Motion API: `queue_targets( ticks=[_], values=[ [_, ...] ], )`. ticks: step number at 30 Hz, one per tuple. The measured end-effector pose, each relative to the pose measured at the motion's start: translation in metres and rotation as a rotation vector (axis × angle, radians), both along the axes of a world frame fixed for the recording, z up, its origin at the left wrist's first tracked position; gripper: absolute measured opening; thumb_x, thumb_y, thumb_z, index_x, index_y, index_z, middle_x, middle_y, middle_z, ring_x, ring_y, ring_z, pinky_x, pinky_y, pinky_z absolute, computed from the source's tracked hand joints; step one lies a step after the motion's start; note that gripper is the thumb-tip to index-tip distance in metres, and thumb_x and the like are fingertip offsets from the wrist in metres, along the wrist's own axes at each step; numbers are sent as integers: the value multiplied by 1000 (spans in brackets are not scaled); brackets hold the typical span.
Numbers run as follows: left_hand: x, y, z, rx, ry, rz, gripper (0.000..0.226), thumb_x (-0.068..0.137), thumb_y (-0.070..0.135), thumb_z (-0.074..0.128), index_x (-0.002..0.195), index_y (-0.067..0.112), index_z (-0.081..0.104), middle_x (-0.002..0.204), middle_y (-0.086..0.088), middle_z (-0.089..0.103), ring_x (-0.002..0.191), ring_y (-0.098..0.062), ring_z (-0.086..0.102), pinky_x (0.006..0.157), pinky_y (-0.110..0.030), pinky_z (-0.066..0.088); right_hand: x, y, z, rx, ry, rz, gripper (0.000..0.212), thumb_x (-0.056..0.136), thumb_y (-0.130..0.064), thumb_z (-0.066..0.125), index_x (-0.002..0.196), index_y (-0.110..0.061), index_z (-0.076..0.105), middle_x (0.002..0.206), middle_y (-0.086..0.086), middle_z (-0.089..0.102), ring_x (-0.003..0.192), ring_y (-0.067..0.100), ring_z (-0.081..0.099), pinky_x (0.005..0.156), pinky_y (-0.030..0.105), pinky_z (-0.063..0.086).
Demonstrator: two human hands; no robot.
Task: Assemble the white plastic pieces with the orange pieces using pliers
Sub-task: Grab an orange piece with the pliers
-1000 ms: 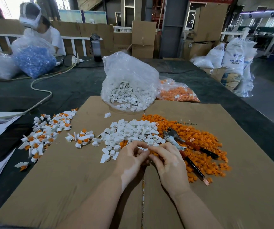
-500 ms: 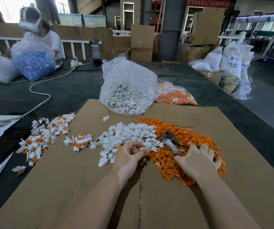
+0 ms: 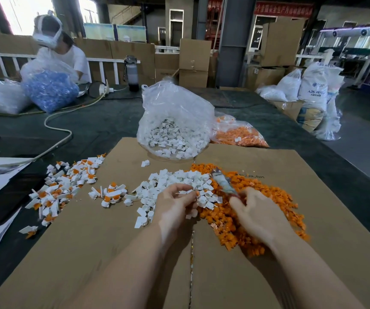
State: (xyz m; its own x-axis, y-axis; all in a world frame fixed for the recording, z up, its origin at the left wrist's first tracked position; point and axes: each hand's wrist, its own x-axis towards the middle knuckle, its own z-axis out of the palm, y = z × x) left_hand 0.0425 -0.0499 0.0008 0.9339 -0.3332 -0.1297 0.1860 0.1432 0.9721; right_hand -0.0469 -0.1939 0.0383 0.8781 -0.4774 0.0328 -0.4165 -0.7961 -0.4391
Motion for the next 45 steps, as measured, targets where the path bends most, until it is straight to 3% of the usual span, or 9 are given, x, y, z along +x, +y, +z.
queue_targets(
  ticks=[4, 9, 15, 19, 23, 32, 36, 41, 45],
  values=[
    [7, 0, 7, -45, 15, 37, 10, 86, 1, 62, 93, 7, 60, 68, -9, 62, 51, -11, 59, 50, -21, 51, -3, 14, 15, 421, 62, 154, 35, 96, -34, 41, 66, -17, 49, 57, -2, 45, 44, 11, 37, 47, 24, 28],
    [14, 3, 9, -13, 29, 91, 9, 87, 1, 61, 94, 4, 61, 68, -10, 62, 49, -9, 58, 49, -19, 51, -7, 23, 25, 627, 133, 171, 36, 95, -29, 40, 65, -13, 49, 60, 6, 57, 54, 19, 51, 47, 20, 38],
    [15, 3, 8, 3, 46, 130, 6, 87, -1, 60, 91, 4, 60, 67, -11, 61, 46, -8, 56, 53, -20, 51, -9, 31, 28, 782, 186, 176, 27, 97, -25, 36, 80, -9, 50, 70, 8, 50, 50, 16, 50, 45, 23, 43],
    [13, 1, 6, -23, 78, 152, 8, 86, -3, 60, 88, 5, 58, 62, -10, 60, 44, -9, 55, 50, -20, 50, -7, 34, 21, 640, 150, 220, 32, 98, -35, 38, 87, -7, 47, 65, 9, 52, 54, 22, 50, 48, 28, 44],
    [10, -1, 4, -69, 112, 168, 8, 86, -4, 59, 89, 3, 58, 58, -10, 60, 41, -9, 53, 44, -19, 48, -3, 34, 11, 361, 92, 241, 33, 97, -45, 38, 78, -19, 44, 74, 2, 50, 60, 16, 47, 59, 30, 37],
    [1, -2, 2, -118, 124, 193, 9, 86, -3, 60, 93, 2, 58, 67, -11, 61, 45, -8, 55, 46, -16, 49, -6, 27, -11, 284, -30, 155, 37, 89, -55, 45, 81, -20, 50, 80, -4, 51, 75, 17, 52, 63, 32, 38],
    [-11, 3, -5, -63, 56, 122, 11, 86, -4, 59, 94, 3, 59, 61, -7, 62, 45, -9, 54, 48, -18, 47, -8, 15, -23, 107, -181, -25, 35, 87, -58, 47, 96, -25, 53, 87, -12, 50, 81, 9, 48, 66, 28, 39],
    [-17, 6, -18, 244, -227, -13, 19, 91, 6, 57, 99, 18, 69, 80, 7, 65, 67, 1, 58, 65, -9, 46, -7, -4, -40, -437, -112, -153, 49, 88, -62, 39, 115, -22, 49, 111, -4, 56, 104, 14, 51, 82, 24, 40],
    [-20, 8, -19, 364, -332, -12, 25, 93, 11, 54, 104, 26, 70, 100, 16, 62, 96, 4, 54, 81, -4, 40, -7, -10, -53, -534, -11, -172, 55, 88, -64, 34, 124, -24, 46, 124, -3, 52, 115, 15, 48, 92, 27, 38]
  ],
)
